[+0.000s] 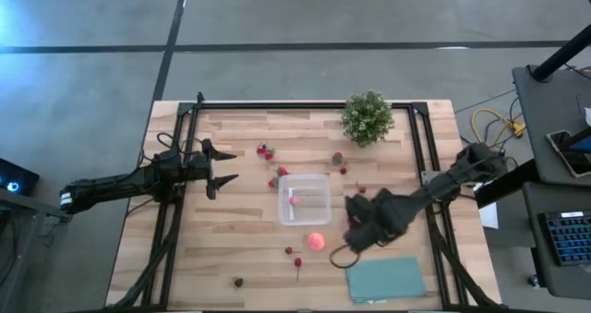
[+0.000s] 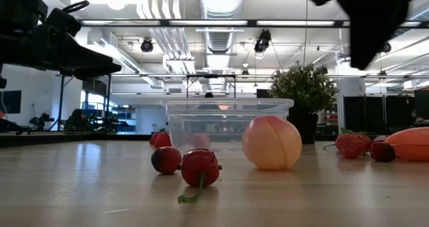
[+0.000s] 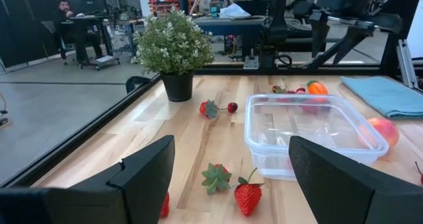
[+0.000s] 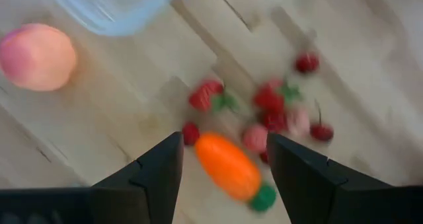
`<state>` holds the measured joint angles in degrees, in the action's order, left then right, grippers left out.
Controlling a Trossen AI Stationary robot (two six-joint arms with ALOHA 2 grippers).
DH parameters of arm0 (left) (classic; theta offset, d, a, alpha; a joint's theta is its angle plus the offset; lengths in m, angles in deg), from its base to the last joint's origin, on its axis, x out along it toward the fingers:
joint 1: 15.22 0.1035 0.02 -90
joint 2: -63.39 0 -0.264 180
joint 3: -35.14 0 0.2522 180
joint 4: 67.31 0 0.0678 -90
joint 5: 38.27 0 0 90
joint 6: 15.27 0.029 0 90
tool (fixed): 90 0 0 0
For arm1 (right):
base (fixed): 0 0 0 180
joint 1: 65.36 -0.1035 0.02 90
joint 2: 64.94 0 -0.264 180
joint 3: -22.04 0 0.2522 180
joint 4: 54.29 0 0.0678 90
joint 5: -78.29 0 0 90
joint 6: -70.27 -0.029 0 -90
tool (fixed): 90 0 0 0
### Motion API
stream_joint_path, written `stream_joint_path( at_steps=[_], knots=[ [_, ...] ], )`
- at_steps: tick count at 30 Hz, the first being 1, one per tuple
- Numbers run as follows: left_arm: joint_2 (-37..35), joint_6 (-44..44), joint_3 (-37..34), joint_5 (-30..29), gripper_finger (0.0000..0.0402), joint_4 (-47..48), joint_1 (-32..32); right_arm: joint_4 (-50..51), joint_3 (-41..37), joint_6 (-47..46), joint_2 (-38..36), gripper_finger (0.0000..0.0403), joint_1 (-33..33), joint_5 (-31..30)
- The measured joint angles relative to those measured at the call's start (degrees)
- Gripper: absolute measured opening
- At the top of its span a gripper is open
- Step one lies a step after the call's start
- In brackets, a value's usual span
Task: Pick and placing Produce into tupperware
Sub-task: Put the carrot into the transparent bin
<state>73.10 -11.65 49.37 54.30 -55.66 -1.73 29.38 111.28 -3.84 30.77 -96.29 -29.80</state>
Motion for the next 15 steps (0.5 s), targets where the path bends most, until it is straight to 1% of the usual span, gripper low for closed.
stream_joint_path(
  at_steps=[5,7,11,15],
  knots=[
    [0.00,0.00,0.00,0.00,0.0283,-0.01,0.00,-0.48,-7.07,-18.50,-5.08,0.0210,-6.57,0.00],
    [-0.02,0.00,-0.01,0.01,0.0283,0.00,-0.02,-1.69,-9.32,-23.76,-6.70,0.0210,-9.16,0.00],
    [-0.04,0.00,-0.01,0.00,0.0283,0.07,0.00,-4.27,-12.31,-26.76,-8.20,0.0210,-12.90,0.16],
    [-0.04,0.00,-0.01,0.01,0.0283,0.05,0.00,-5.83,-14.64,-23.31,-8.24,0.0210,-14.27,2.33]
  ],
)
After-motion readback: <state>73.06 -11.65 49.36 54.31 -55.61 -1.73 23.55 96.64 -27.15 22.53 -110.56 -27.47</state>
